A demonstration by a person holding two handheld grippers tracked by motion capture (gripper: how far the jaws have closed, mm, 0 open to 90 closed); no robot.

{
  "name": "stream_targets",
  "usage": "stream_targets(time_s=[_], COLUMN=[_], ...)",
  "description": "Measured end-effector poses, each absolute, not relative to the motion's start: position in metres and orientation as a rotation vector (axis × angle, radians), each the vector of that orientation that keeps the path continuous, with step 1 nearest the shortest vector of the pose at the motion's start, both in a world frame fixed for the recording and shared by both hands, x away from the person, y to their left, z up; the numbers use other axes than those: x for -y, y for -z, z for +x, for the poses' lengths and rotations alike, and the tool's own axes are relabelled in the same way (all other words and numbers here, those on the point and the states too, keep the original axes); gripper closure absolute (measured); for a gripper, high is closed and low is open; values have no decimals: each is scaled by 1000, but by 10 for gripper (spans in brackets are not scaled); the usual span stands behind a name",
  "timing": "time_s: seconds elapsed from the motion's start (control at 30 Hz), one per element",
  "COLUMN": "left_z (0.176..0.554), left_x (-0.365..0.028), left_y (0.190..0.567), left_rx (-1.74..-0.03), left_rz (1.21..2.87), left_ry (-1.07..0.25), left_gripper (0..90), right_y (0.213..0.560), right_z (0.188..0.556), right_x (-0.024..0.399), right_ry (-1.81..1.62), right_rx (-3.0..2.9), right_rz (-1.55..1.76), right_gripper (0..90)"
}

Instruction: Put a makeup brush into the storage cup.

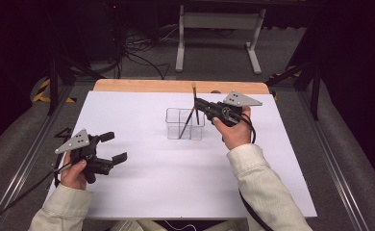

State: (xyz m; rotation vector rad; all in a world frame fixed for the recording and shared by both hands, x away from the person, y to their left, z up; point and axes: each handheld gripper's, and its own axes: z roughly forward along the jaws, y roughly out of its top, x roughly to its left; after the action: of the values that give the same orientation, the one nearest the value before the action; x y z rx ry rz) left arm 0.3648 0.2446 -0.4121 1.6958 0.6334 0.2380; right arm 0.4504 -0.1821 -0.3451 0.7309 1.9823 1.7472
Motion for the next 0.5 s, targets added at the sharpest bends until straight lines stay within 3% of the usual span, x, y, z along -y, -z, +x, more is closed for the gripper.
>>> stream_targets(time_s=[0.5], left_z=[366], left_x=[-243], left_y=[413], left_rx=[-639], left_rz=[1691], left_ry=[-223], left_gripper=[8], right_y=[352], right_z=[461], right_x=[172], right_ry=[-1784], right_rx=[-1944], right_rz=[773], right_gripper=[832])
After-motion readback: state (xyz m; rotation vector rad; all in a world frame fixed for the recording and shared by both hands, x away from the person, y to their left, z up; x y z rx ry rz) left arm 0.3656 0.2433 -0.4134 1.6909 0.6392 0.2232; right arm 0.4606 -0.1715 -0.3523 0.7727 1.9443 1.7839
